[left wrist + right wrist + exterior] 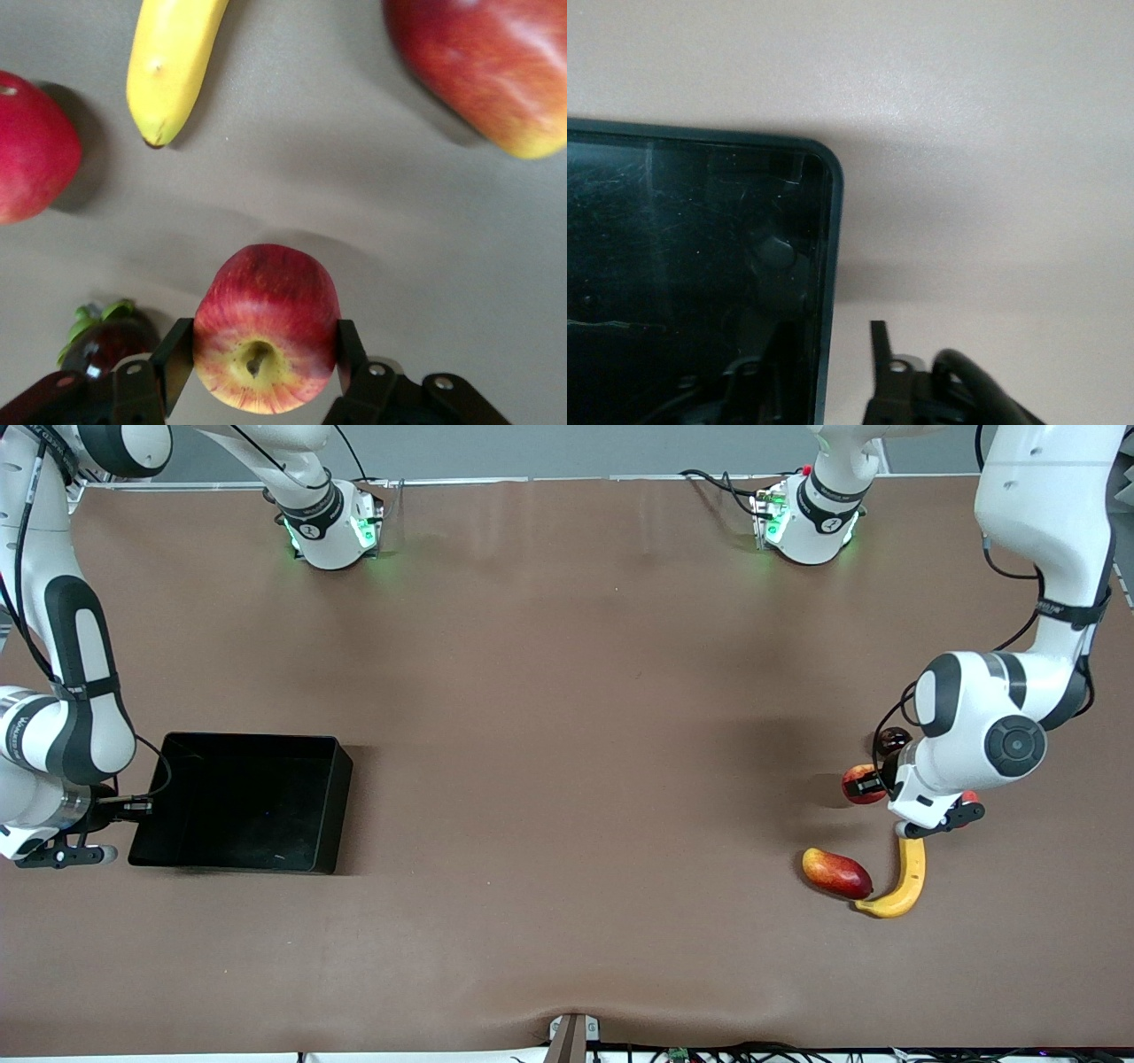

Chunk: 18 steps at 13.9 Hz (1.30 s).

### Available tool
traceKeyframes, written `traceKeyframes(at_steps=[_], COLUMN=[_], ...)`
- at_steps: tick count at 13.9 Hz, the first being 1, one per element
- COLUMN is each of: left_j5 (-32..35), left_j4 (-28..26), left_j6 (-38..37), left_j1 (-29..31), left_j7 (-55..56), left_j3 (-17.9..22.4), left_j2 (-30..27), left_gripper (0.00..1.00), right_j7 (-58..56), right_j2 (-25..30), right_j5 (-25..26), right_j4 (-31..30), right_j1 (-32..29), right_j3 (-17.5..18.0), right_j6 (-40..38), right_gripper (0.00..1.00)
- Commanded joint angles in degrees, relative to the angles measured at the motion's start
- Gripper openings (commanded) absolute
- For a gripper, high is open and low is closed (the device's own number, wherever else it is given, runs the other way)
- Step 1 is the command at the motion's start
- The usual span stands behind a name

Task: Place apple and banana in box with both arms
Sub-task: 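Grasp the apple with the left gripper while the right gripper pushes the box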

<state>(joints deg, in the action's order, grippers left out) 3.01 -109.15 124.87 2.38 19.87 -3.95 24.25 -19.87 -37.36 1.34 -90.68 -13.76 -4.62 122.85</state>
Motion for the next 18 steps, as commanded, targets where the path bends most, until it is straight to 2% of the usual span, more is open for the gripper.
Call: traceKeyframes(at_steps=[1,5,8,11,13,16,18], left_j5=[0.7,0.8,0.7,0.7,0.8,0.8,0.8], left_j4=[-0.8,0.6,2.5,3.0,4.4,8.1,9.0], left_j6=[-3.9,-8.1,-9.5,-9.7,-11.4,-16.0,-17.4], left_j1=[0.1,0.1,0.0,0.1,0.1,0.0,0.0], left_j7=[0.1,0.3,1.1,0.3,0.5,0.6,0.5], left_j3=[-0.8,-2.7,-5.1,-5.3,-5.3,-5.3,-5.4], left_j2=[-5.3,-8.3,-8.3,-9.1,-9.6,-9.5,-9.7], left_gripper=[0.00,0.00,0.00,0.00,0.00,0.00,0.00], right_j7=[-0.8,-0.9,-0.4,-0.3,2.3,16.8,19.2], right_j2=[0.1,0.4,0.4,1.0,3.1,5.8,6.7], right_j5=[-0.4,-6.9,-8.4,-11.5,-11.4,-11.6,-11.8], right_j4=[0.4,2.8,7.2,10.4,11.5,11.5,11.5], right_j1=[-0.9,-0.9,-0.4,0.6,4.5,10.9,15.3], right_j3=[0.9,0.9,0.9,1.3,1.2,1.4,1.4], right_j6=[-1.4,-5.1,-11.9,-19.1,-22.5,-28.4,-28.5], right_gripper=[0.00,0.00,0.00,0.00,0.00,0.00,0.00])
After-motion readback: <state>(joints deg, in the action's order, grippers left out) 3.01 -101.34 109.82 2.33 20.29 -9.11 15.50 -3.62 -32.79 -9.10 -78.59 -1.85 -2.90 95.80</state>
